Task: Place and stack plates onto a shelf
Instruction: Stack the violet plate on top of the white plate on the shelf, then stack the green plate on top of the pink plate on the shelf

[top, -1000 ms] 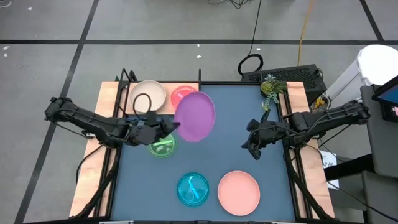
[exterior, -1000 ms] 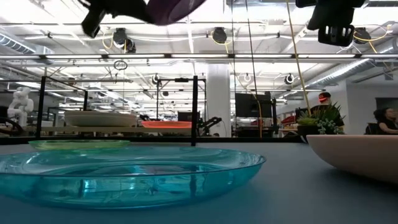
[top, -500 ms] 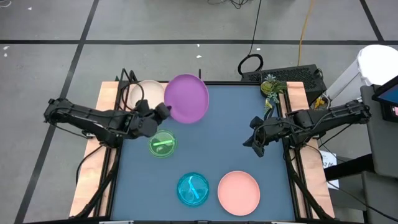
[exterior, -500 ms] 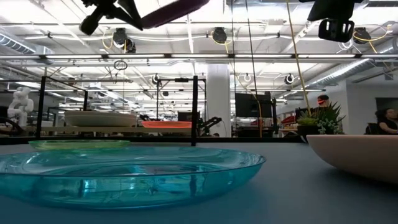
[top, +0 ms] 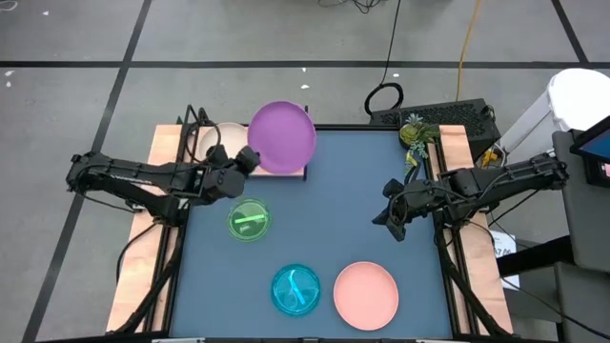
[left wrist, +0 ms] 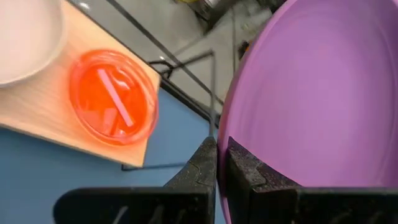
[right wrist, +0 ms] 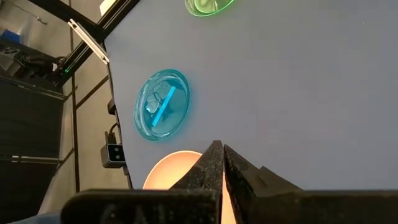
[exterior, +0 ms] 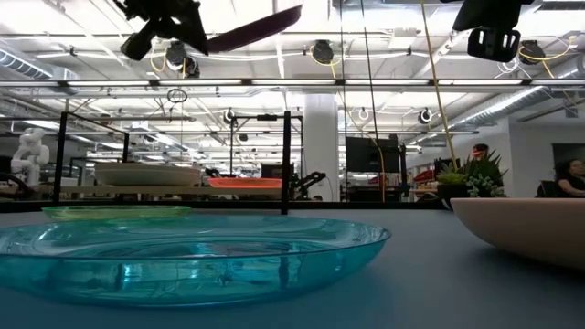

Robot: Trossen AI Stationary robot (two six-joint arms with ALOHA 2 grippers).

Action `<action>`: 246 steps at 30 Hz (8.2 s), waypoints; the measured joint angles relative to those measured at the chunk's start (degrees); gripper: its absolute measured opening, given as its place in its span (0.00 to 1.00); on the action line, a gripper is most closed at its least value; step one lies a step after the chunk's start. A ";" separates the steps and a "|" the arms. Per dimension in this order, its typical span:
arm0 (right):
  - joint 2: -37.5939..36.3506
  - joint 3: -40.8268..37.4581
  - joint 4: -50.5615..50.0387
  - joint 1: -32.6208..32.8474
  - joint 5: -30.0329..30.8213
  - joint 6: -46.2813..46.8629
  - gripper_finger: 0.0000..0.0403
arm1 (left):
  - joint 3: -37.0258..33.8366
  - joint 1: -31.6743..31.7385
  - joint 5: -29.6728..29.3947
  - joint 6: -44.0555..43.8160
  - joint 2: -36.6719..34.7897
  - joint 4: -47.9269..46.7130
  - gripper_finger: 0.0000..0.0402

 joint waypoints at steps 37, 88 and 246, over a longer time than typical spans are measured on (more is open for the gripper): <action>0.00 -0.02 0.04 0.02 3.08 -1.55 0.00 | -0.50 22.27 18.66 -25.56 0.02 -41.56 0.03; 0.01 -0.02 0.04 0.01 3.75 1.71 0.00 | -10.80 28.05 21.26 -25.11 -0.20 -38.70 0.09; 0.03 -0.02 4.29 3.01 6.34 19.50 0.00 | -43.12 -7.78 41.92 -3.89 -18.24 1.89 0.40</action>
